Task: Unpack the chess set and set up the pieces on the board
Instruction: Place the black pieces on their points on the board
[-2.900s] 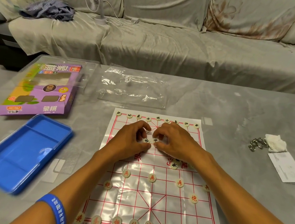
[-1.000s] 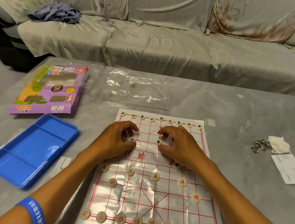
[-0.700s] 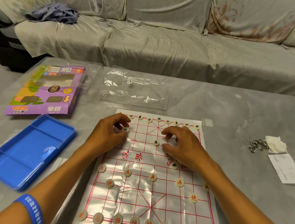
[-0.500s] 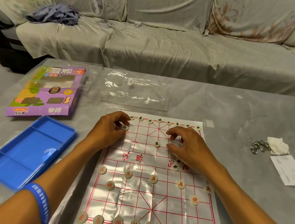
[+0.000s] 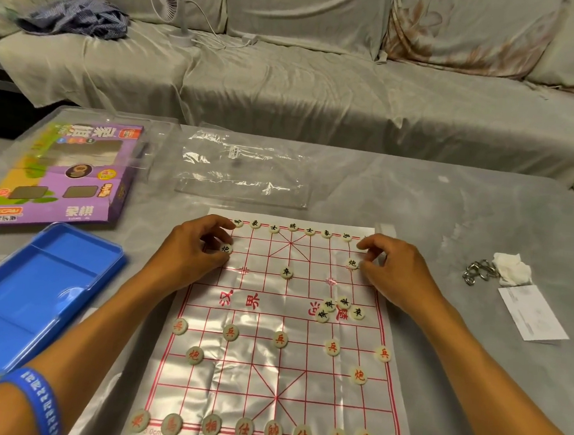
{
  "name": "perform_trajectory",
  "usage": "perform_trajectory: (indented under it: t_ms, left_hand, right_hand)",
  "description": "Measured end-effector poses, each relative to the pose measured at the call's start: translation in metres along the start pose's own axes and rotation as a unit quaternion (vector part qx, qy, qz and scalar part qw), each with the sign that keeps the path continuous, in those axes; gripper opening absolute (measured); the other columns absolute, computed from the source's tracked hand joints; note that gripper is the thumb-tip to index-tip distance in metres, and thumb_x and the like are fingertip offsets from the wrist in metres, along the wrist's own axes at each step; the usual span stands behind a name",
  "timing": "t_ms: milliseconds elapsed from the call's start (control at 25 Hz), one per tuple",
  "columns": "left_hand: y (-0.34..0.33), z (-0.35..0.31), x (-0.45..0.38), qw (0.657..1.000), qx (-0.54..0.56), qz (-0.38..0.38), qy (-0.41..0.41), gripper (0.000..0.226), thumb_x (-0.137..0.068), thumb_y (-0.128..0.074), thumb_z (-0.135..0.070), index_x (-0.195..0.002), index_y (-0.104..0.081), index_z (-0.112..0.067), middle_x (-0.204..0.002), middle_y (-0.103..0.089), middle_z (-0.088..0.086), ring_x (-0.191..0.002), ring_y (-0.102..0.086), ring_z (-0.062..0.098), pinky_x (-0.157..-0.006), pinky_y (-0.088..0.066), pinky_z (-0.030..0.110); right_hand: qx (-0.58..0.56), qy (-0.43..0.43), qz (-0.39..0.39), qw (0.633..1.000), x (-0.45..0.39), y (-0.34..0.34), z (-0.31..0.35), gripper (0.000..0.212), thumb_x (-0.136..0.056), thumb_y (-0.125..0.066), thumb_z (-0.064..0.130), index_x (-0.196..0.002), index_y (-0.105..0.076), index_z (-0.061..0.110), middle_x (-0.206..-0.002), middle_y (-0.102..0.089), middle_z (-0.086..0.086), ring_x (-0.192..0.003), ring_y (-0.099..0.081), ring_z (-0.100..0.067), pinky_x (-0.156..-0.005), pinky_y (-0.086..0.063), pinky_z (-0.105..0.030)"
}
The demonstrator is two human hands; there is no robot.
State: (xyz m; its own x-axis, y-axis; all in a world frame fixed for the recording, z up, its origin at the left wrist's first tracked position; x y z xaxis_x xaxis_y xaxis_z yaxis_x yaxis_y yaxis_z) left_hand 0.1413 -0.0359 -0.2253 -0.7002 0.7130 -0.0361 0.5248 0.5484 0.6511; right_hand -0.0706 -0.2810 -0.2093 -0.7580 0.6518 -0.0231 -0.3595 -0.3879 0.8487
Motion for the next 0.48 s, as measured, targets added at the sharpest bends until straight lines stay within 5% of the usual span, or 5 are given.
perform_trajectory:
  t_ms: [480]
  left_hand:
    - [0.007, -0.012, 0.007, 0.999, -0.020, -0.048, 0.000, 0.038, -0.081, -0.073, -0.017, -0.114, -0.059, -0.030, -0.103, -0.063, -0.010, -0.092, -0.057, 0.004, -0.075, -0.044, 0.015]
  right_hand:
    - [0.011, 0.022, 0.038, 0.999, 0.014, -0.002, 0.007, 0.024, -0.088, -0.066, 0.028, -0.112, -0.063, 0.026, -0.101, -0.061, 0.011, -0.093, -0.056, -0.009, -0.081, -0.041, -0.019]
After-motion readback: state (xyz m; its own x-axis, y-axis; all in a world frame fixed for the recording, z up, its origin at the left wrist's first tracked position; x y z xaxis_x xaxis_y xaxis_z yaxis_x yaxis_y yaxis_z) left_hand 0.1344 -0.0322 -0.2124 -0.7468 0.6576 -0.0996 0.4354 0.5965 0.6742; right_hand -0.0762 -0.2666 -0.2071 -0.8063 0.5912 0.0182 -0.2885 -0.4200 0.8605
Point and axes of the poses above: each hand's wrist, its own x-axis away from the middle knuckle, its own y-axis out of the back of the hand, z = x × y, the point moved 6 cm from there along -x, towards the middle knuckle
